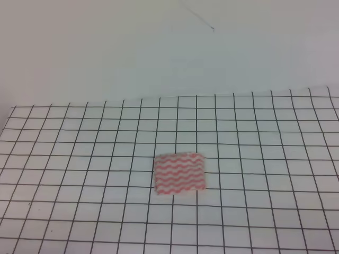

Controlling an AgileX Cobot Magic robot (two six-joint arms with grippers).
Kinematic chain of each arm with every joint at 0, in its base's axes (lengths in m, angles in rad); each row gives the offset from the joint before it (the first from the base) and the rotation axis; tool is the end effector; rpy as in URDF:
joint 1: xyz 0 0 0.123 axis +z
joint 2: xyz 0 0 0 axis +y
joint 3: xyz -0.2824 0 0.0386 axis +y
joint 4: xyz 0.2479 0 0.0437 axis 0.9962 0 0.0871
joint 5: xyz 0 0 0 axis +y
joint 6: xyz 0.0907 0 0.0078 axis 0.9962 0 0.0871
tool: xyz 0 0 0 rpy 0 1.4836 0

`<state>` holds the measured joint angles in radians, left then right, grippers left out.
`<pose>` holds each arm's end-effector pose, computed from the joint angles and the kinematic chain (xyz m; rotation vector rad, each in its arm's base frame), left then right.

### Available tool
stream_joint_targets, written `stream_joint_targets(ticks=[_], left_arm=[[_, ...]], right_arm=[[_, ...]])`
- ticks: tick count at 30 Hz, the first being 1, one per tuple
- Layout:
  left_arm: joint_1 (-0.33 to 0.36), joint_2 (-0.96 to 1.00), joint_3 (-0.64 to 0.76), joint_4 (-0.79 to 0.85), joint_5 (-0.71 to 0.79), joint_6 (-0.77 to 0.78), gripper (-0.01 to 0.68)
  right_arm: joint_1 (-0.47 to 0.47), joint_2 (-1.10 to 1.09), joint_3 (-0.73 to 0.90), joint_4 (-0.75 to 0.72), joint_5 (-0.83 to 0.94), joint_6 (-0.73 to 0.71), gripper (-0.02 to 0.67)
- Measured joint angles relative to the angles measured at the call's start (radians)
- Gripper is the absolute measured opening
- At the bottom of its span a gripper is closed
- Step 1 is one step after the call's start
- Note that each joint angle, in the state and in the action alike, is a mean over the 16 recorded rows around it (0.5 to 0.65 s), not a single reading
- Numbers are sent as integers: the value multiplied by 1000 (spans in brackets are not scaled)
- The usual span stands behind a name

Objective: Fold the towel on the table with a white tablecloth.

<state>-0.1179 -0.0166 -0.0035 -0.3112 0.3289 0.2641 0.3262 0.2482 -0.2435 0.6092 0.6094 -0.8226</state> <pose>0.0512 -0.0152 0.1869 0.1485 1.7746 -0.1957 0.0489 0.0481 0.2358 -0.8177 1.8246 0.3495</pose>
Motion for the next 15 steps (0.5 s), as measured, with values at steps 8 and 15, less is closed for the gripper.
stream_joint_targets(ticks=[8,15], left_arm=[[0,1,8,0,10,-3,-1],[0,2,6,-1,6,-3,-1]], right_arm=[[0,0,0,0,0,-1,0],[-2,-3,0,0,1,-1,0]])
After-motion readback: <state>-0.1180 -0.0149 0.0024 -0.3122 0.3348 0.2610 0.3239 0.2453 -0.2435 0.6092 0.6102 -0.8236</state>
